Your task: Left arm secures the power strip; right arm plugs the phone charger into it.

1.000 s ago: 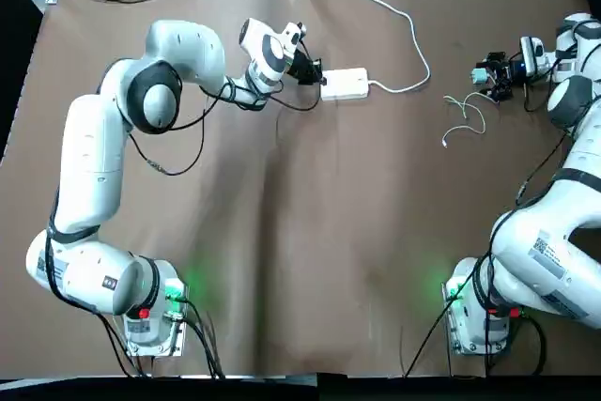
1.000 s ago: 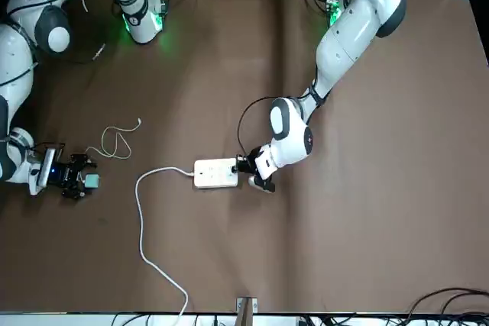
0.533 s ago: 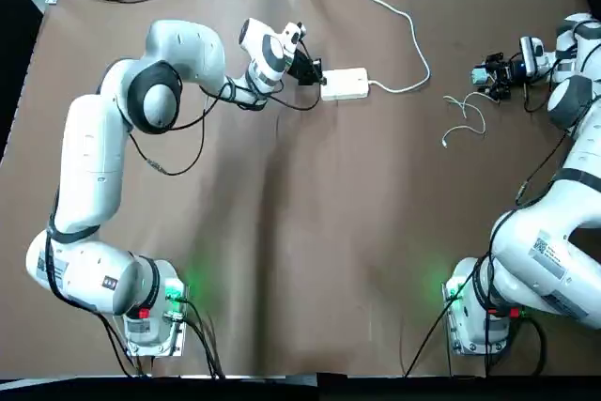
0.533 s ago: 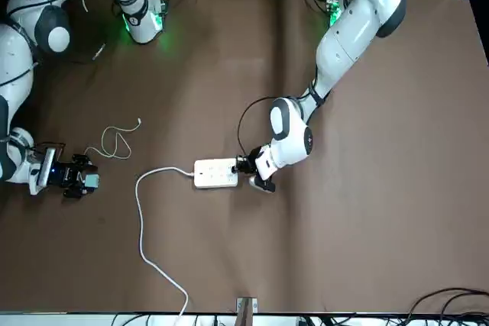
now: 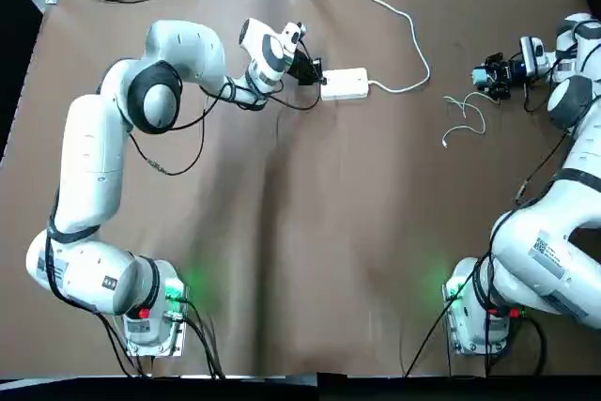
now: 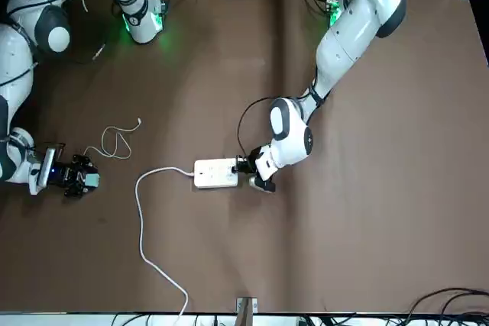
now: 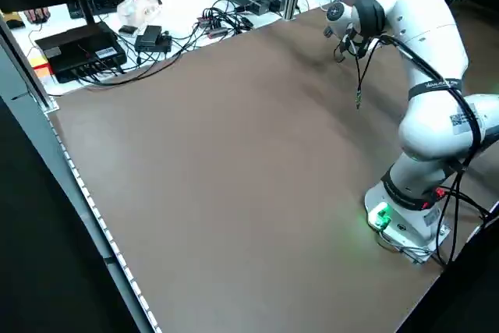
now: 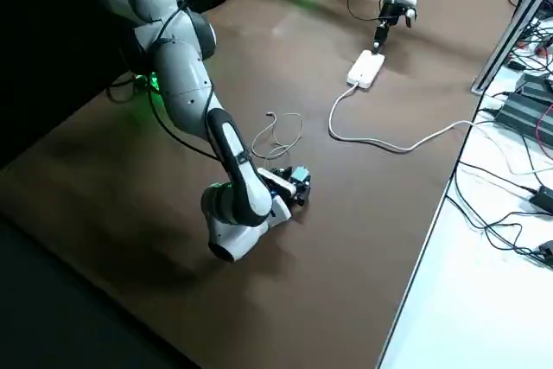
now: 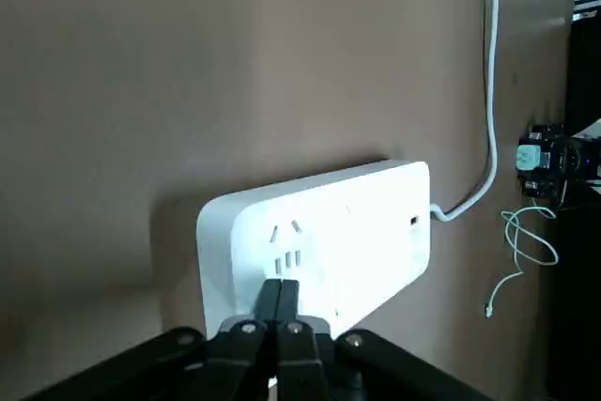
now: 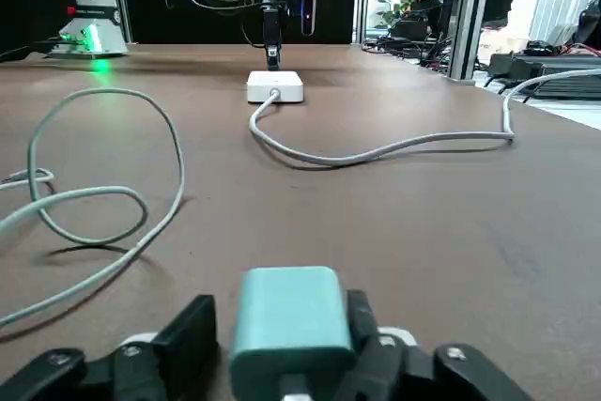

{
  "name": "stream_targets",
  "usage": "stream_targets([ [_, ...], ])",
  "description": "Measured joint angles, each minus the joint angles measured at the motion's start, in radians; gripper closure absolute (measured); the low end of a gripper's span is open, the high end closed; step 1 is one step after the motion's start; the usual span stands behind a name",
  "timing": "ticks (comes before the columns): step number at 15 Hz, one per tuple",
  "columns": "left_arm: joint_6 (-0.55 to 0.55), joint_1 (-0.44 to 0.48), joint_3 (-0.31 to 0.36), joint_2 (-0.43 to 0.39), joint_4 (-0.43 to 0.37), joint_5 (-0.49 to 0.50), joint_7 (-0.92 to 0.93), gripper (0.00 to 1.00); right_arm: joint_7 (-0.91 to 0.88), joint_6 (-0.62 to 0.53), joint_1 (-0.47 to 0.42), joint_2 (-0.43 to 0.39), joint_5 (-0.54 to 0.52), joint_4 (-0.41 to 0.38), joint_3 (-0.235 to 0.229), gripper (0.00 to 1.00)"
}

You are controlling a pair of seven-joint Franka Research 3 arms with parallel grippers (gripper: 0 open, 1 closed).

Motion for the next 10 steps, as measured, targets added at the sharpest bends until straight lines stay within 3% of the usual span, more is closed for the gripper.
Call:
stream_targets([
  [2,0.000,0.000,0.002,0.001,0.003,0.000,-0.001,0.99,0.000,0.002,0.000,0.000,0.002,0.001,0.000,0.42],
  [3,0.000,0.000,0.004,0.001,0.004,0.000,-0.001,0.99,0.004,0.002,-0.001,0.000,0.002,0.002,0.000,0.49],
  [10,0.001,0.003,0.011,0.001,0.009,0.000,-0.001,0.99,0.034,0.001,0.000,-0.004,0.004,0.005,-0.011,0.52],
])
